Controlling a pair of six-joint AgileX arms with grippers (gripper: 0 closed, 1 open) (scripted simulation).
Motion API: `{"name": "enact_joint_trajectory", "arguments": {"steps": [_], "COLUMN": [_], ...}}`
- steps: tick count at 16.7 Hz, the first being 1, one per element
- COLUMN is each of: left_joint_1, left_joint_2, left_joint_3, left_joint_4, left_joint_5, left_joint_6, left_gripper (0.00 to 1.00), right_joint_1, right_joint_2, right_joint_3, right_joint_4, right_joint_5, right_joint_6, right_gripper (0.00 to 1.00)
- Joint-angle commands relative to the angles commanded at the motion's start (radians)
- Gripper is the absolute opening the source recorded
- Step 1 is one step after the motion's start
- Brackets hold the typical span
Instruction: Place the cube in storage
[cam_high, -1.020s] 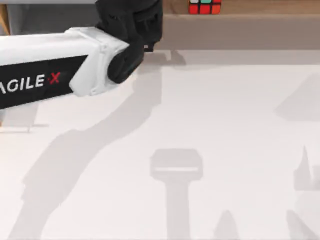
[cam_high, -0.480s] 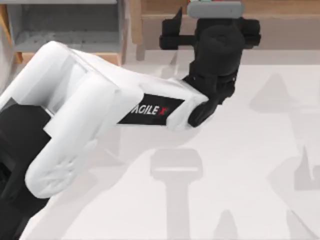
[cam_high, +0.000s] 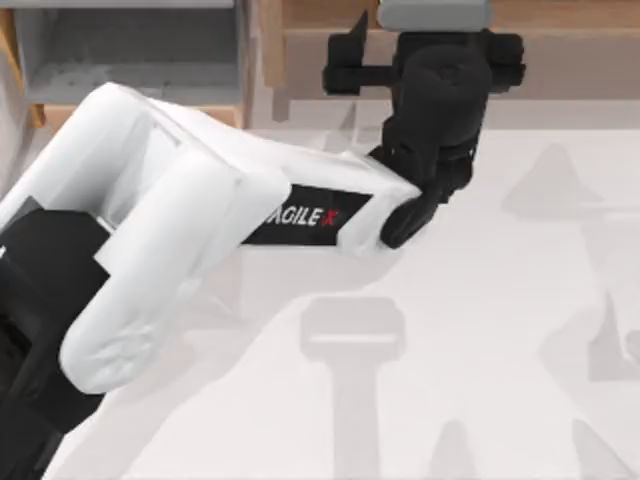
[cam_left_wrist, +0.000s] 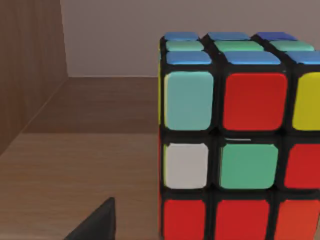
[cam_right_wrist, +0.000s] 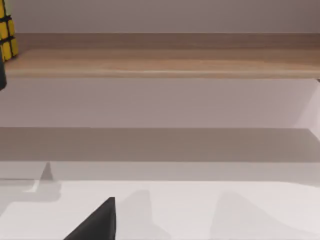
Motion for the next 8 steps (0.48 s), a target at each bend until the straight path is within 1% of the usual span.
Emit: {"name": "enact_joint_trajectory", "arguments": {"steps": [8], "left_joint_1": [0.060], "left_joint_2": [0.131], "left_joint_3": [0.252], "left_joint_4": [-0.121], "left_joint_5": [0.062], "left_joint_6": [-0.003], "left_gripper": [1.00], "right_joint_1": [0.000], "right_joint_2": [0.000], "right_joint_3": [0.000], "right_joint_4": [0.000], "right_joint_5": [0.000], "right_joint_6": [0.000], "right_gripper": [1.00]}}
